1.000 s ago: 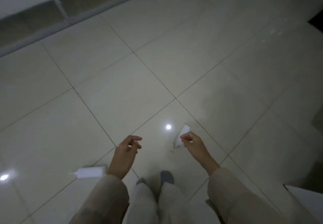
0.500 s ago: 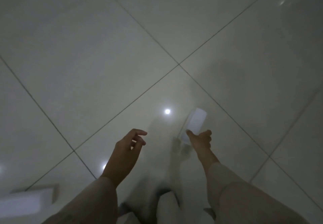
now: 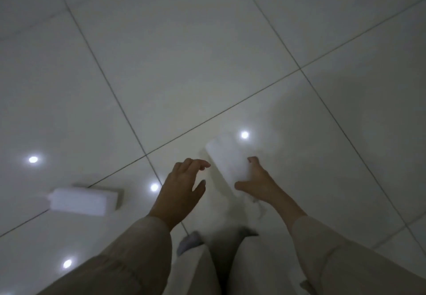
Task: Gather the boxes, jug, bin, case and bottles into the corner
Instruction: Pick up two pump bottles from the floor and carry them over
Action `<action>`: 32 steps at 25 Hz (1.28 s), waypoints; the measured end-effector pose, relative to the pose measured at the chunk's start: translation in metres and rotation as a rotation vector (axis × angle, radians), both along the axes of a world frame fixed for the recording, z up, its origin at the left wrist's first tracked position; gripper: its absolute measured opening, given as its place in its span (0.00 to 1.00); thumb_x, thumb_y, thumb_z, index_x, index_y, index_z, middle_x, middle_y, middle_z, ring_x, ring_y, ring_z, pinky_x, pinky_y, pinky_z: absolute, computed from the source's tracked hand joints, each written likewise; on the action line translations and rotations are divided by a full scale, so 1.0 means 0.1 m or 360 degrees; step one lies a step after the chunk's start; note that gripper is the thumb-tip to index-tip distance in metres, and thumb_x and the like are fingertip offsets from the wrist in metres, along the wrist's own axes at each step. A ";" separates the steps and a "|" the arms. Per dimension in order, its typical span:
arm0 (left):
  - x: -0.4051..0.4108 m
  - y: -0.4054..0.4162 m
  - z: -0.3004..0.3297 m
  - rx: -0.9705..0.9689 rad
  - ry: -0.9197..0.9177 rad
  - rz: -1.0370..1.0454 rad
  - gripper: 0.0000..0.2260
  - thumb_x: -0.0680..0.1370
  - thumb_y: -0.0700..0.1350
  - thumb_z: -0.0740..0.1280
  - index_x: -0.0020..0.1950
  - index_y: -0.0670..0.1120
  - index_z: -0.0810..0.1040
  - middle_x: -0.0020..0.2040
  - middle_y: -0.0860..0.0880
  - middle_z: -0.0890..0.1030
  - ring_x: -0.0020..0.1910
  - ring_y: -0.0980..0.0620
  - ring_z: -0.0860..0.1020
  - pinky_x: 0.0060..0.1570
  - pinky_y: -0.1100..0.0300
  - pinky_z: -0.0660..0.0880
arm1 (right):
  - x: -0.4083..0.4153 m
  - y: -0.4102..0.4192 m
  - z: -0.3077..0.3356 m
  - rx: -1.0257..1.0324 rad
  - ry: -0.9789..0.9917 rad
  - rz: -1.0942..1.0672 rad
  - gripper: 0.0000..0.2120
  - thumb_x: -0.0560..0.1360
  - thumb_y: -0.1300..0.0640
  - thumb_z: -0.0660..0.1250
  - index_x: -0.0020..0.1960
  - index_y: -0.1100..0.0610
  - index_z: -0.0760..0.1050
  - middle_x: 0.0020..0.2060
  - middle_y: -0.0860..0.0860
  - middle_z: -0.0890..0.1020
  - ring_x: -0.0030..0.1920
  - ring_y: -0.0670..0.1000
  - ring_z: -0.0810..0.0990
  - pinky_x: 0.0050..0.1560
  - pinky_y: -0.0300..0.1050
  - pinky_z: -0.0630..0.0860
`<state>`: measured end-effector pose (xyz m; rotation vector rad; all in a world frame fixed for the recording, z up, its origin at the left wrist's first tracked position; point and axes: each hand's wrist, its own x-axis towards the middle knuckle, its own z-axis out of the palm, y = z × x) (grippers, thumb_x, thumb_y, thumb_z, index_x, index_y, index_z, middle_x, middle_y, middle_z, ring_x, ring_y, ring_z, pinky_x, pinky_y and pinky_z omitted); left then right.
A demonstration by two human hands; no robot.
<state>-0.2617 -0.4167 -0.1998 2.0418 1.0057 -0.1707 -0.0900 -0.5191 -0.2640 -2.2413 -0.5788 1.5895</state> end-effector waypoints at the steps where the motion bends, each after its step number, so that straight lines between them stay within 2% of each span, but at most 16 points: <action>1: -0.18 0.03 0.12 0.0102 0.0086 -0.0015 0.21 0.77 0.46 0.63 0.69 0.51 0.65 0.67 0.52 0.69 0.67 0.53 0.64 0.65 0.62 0.61 | -0.18 0.14 0.21 0.0023 0.0048 0.0269 0.35 0.67 0.57 0.72 0.67 0.55 0.57 0.55 0.52 0.70 0.51 0.53 0.71 0.47 0.45 0.71; 3: -0.53 0.10 0.35 0.0259 0.0269 -0.0013 0.30 0.75 0.51 0.65 0.73 0.52 0.56 0.74 0.51 0.59 0.73 0.51 0.55 0.71 0.57 0.54 | -0.51 0.39 0.59 0.0075 0.0070 0.0771 0.37 0.66 0.55 0.73 0.68 0.52 0.56 0.58 0.52 0.70 0.54 0.53 0.72 0.51 0.47 0.73; 6: -1.17 0.16 0.71 0.0399 0.0567 0.0016 0.40 0.71 0.58 0.66 0.75 0.53 0.47 0.77 0.52 0.50 0.76 0.51 0.46 0.74 0.49 0.45 | -1.08 0.82 1.08 0.0266 -0.0080 0.1522 0.37 0.66 0.56 0.73 0.68 0.51 0.56 0.62 0.53 0.70 0.58 0.55 0.71 0.55 0.51 0.72; 8: -1.55 0.16 0.88 0.0389 0.0731 0.0066 0.41 0.70 0.61 0.66 0.75 0.52 0.46 0.76 0.53 0.53 0.76 0.52 0.49 0.73 0.47 0.46 | -1.50 1.08 1.32 0.0427 -0.0103 0.1853 0.38 0.65 0.57 0.73 0.69 0.51 0.56 0.62 0.53 0.69 0.59 0.55 0.70 0.54 0.52 0.72; 10: -1.92 0.15 0.99 0.0294 0.0819 0.0290 0.38 0.70 0.61 0.66 0.74 0.52 0.52 0.72 0.53 0.62 0.72 0.51 0.60 0.71 0.48 0.54 | -1.94 1.32 1.44 0.0587 -0.0055 0.2098 0.37 0.65 0.59 0.72 0.69 0.52 0.57 0.62 0.54 0.70 0.59 0.55 0.69 0.53 0.53 0.72; 12: -2.30 0.11 1.05 0.0232 0.0883 0.0597 0.33 0.69 0.60 0.68 0.69 0.51 0.60 0.65 0.52 0.70 0.65 0.49 0.68 0.64 0.51 0.63 | -2.36 1.50 1.43 0.0784 -0.0078 0.2277 0.35 0.67 0.58 0.71 0.69 0.52 0.59 0.63 0.53 0.70 0.61 0.55 0.68 0.54 0.52 0.70; 14: -2.67 0.03 1.00 0.0143 0.0937 0.0949 0.31 0.68 0.60 0.69 0.65 0.49 0.64 0.61 0.49 0.73 0.61 0.46 0.71 0.57 0.52 0.67 | -2.69 1.62 1.28 0.1004 -0.0181 0.2265 0.33 0.69 0.53 0.70 0.69 0.50 0.59 0.66 0.51 0.68 0.65 0.53 0.65 0.59 0.53 0.67; 16: -3.04 -0.11 0.85 -0.0055 0.0919 0.1410 0.31 0.67 0.59 0.72 0.63 0.45 0.66 0.60 0.45 0.73 0.59 0.43 0.72 0.54 0.50 0.69 | -2.99 1.67 1.01 0.1023 -0.0271 0.2033 0.34 0.70 0.49 0.70 0.70 0.50 0.58 0.69 0.50 0.65 0.68 0.54 0.63 0.62 0.52 0.64; 19: -3.48 -0.36 0.48 -0.0330 0.0659 0.2101 0.32 0.65 0.54 0.75 0.60 0.39 0.68 0.58 0.39 0.74 0.56 0.39 0.74 0.51 0.47 0.73 | -3.27 1.73 0.48 0.0612 -0.0431 0.1801 0.32 0.71 0.49 0.68 0.71 0.49 0.59 0.71 0.54 0.61 0.68 0.59 0.63 0.64 0.54 0.64; 21: -3.72 -0.52 0.18 -0.0384 0.0516 0.2399 0.32 0.65 0.53 0.76 0.60 0.38 0.69 0.56 0.39 0.75 0.51 0.41 0.74 0.45 0.51 0.72 | -3.43 1.76 0.07 0.0305 -0.0409 0.1962 0.29 0.72 0.52 0.68 0.69 0.43 0.60 0.74 0.56 0.51 0.71 0.63 0.57 0.67 0.59 0.61; 23: -3.86 -0.62 -0.09 -0.0383 0.0441 0.2556 0.32 0.64 0.53 0.76 0.60 0.38 0.69 0.55 0.40 0.75 0.47 0.45 0.72 0.42 0.54 0.69 | -3.55 1.81 -0.29 0.0119 -0.0393 0.2113 0.29 0.73 0.53 0.68 0.69 0.39 0.60 0.75 0.56 0.38 0.73 0.66 0.48 0.69 0.64 0.56; 24: -3.92 -0.67 -0.23 -0.0373 0.0420 0.2620 0.32 0.64 0.54 0.76 0.59 0.38 0.69 0.53 0.41 0.75 0.46 0.46 0.71 0.42 0.54 0.68 | -3.61 1.83 -0.45 0.0076 -0.0432 0.2142 0.30 0.73 0.54 0.68 0.69 0.38 0.59 0.75 0.56 0.36 0.73 0.67 0.48 0.69 0.64 0.56; 26: -3.99 -0.75 -0.40 -0.0362 0.0372 0.2774 0.31 0.65 0.54 0.76 0.59 0.39 0.69 0.51 0.44 0.73 0.46 0.46 0.71 0.41 0.55 0.68 | -3.74 1.83 -0.67 0.0127 -0.0614 0.2190 0.28 0.73 0.56 0.68 0.66 0.38 0.62 0.74 0.58 0.41 0.67 0.67 0.59 0.64 0.61 0.63; 28: -4.01 -0.81 -0.43 -0.0369 0.0283 0.2914 0.30 0.65 0.55 0.75 0.58 0.41 0.69 0.49 0.46 0.73 0.47 0.46 0.72 0.39 0.55 0.69 | -3.80 1.79 -0.71 0.0300 -0.0750 0.2202 0.23 0.72 0.58 0.67 0.63 0.42 0.64 0.68 0.59 0.52 0.55 0.62 0.66 0.54 0.54 0.68; 30: -3.99 -0.89 -0.30 -0.0394 0.0194 0.3051 0.30 0.65 0.56 0.75 0.58 0.42 0.69 0.50 0.47 0.73 0.48 0.45 0.73 0.41 0.54 0.72 | -3.85 1.71 -0.59 0.0343 -0.0613 0.2141 0.20 0.71 0.57 0.66 0.61 0.46 0.65 0.61 0.59 0.58 0.48 0.60 0.68 0.50 0.50 0.71; 32: -4.02 -1.00 0.01 -0.0402 0.0101 0.3198 0.29 0.65 0.56 0.75 0.58 0.43 0.69 0.51 0.47 0.74 0.49 0.44 0.74 0.45 0.53 0.74 | -3.96 1.61 -0.26 0.0326 -0.0362 0.2086 0.19 0.71 0.56 0.67 0.59 0.47 0.65 0.56 0.58 0.59 0.47 0.62 0.71 0.51 0.53 0.76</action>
